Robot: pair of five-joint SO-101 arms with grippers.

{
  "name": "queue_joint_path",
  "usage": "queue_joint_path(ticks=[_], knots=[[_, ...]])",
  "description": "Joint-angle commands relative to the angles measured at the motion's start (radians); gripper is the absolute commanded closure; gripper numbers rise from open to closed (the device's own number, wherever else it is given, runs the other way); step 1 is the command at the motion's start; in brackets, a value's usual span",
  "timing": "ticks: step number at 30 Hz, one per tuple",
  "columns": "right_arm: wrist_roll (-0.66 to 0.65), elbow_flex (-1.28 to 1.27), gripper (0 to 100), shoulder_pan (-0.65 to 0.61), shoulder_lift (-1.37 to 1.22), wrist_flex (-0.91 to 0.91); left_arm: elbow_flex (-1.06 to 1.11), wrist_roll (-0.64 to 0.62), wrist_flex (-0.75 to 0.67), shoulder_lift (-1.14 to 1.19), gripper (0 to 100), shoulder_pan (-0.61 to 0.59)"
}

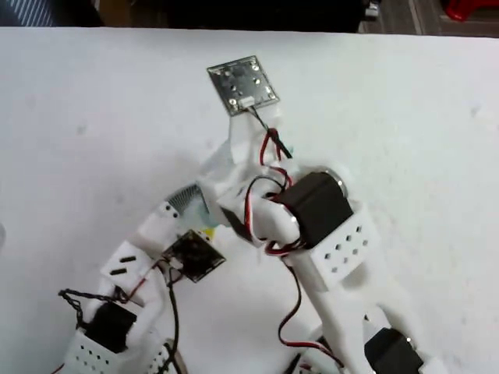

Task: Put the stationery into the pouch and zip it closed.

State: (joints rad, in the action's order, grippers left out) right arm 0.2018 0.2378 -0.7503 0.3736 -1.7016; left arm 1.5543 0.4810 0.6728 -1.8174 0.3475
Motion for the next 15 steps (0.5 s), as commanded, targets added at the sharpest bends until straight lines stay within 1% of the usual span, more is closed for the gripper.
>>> queue_joint_path(ticks=[1,4,10,13,15], knots=[[0.006,0.110,67.0,0.022,0.027,-0.019,-0.026,0.000,-0.058,-0.013,98,-0.039],[0.018,0.190,67.0,0.033,0.025,-0.019,-0.026,0.000,-0.058,-0.013,98,-0.039],[0.167,0.195,65.5,0.027,0.024,-0.018,-0.029,-0.002,-0.058,-0.013,98,-0.047],[0.206,0.184,61.3,0.019,0.016,-0.018,-0.032,-0.068,-0.092,-0.015,98,-0.059],[0.204,0.164,61.0,-0.010,0.016,-0.007,-0.032,-0.103,-0.124,-0.015,98,-0.082]])
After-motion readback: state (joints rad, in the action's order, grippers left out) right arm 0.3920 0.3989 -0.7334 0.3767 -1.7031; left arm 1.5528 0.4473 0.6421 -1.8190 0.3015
